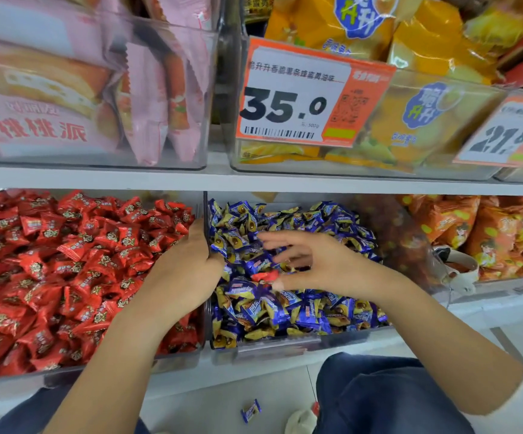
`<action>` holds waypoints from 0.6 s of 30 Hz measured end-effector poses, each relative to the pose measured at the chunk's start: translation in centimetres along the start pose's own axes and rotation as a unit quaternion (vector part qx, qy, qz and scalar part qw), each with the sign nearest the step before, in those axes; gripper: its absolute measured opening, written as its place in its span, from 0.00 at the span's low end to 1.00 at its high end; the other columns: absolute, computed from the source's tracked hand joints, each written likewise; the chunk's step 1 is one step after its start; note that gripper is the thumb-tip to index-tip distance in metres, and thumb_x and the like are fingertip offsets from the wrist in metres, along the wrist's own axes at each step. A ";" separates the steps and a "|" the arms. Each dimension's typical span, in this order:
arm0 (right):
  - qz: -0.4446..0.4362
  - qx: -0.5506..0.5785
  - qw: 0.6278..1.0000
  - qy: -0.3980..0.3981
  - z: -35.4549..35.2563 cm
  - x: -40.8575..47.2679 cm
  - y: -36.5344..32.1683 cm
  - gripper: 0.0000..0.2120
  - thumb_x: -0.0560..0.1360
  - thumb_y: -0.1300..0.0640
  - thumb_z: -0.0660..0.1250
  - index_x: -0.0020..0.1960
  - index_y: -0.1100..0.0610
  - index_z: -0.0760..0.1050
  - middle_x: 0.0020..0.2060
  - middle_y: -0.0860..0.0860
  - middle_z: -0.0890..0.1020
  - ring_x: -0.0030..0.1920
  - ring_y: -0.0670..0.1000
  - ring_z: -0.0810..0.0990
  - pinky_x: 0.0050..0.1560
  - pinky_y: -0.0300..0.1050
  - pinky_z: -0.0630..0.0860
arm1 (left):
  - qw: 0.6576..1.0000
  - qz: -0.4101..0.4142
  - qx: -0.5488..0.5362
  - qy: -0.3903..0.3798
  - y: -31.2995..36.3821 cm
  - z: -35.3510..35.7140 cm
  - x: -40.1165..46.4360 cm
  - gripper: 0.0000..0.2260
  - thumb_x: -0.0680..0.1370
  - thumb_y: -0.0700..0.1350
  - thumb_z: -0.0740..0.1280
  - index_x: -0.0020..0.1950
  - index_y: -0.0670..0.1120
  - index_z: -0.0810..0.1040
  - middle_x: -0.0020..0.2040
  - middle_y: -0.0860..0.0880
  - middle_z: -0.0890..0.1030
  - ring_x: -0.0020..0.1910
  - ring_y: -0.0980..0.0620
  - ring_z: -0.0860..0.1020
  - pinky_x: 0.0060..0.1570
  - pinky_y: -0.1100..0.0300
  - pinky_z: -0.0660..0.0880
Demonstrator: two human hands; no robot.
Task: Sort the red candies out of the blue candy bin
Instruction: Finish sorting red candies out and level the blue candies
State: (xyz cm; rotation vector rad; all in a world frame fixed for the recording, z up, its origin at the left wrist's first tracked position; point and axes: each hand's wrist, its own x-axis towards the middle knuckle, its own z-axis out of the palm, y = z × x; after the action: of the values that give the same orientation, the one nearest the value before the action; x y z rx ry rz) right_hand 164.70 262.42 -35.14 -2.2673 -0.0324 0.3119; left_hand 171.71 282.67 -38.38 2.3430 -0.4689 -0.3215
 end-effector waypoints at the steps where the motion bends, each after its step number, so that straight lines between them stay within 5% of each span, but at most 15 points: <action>1: -0.003 -0.010 0.999 0.034 -0.6 -0.2 0.6 0.24 0.71 0.52 0.73 0.64 0.40 0.70 0.60 0.41 0.77 0.57 0.39 0.77 0.60 0.38 0.73 | 1.000 0.003 -0.002 0.000 0.0 0.0 0.0 0.21 0.78 0.43 0.59 0.70 0.51 0.60 0.42 0.50 0.75 0.33 0.50 0.75 0.30 0.57 0.65; 5: 0.103 -0.134 0.968 0.187 -4.9 -0.3 5.7 0.17 0.76 0.47 0.64 0.65 0.47 0.73 0.61 0.45 0.77 0.62 0.47 0.75 0.58 0.42 0.72 | 1.000 0.007 0.001 0.001 -0.2 0.2 0.1 0.20 0.77 0.42 0.59 0.69 0.50 0.61 0.42 0.50 0.75 0.33 0.51 0.74 0.32 0.56 0.68; 7: 0.207 -0.145 0.953 0.165 -6.5 -0.1 8.3 0.21 0.79 0.45 0.59 0.69 0.53 0.70 0.62 0.50 0.75 0.62 0.53 0.75 0.52 0.40 0.71 | 1.000 -0.007 0.025 0.001 -0.5 0.4 0.5 0.18 0.77 0.44 0.59 0.67 0.45 0.65 0.43 0.46 0.77 0.35 0.47 0.76 0.33 0.56 0.68; 10: 0.287 -0.109 0.944 0.120 -7.0 1.7 10.3 0.29 0.79 0.39 0.52 0.74 0.55 0.61 0.72 0.55 0.66 0.70 0.56 0.66 0.66 0.46 0.62 | 0.998 -0.025 0.052 0.005 -1.2 1.0 1.3 0.14 0.77 0.47 0.59 0.58 0.41 0.73 0.42 0.44 0.79 0.39 0.43 0.78 0.35 0.55 0.70; 13: 0.353 -0.045 0.927 0.116 -5.6 4.6 10.7 0.38 0.75 0.30 0.47 0.78 0.51 0.49 0.75 0.54 0.60 0.73 0.58 0.61 0.69 0.51 0.60 | 0.998 -0.021 0.053 0.011 -1.6 1.3 1.7 0.13 0.76 0.47 0.59 0.55 0.43 0.74 0.41 0.44 0.79 0.37 0.43 0.78 0.35 0.54 0.72; 15: 0.365 -0.084 0.918 0.128 -4.7 6.0 10.6 0.40 0.74 0.28 0.46 0.78 0.48 0.44 0.74 0.56 0.62 0.70 0.60 0.65 0.65 0.51 0.66 | 0.998 -0.014 0.053 0.017 -1.5 1.3 1.8 0.12 0.77 0.47 0.59 0.55 0.42 0.74 0.41 0.44 0.79 0.38 0.43 0.78 0.34 0.55 0.71; 18: 0.315 -0.118 0.937 0.095 -3.0 7.2 9.2 0.36 0.75 0.30 0.47 0.77 0.48 0.48 0.74 0.55 0.62 0.70 0.60 0.65 0.67 0.51 0.64 | 0.998 -0.011 0.054 0.020 -1.4 1.1 1.8 0.12 0.77 0.46 0.59 0.55 0.41 0.73 0.43 0.43 0.79 0.40 0.42 0.78 0.35 0.55 0.70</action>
State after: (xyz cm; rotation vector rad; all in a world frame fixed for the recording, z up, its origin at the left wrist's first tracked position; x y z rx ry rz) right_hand 171.61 255.05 -41.74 -2.4846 0.8112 0.4348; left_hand 173.28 282.21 -40.33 2.4566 -0.4510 -0.2651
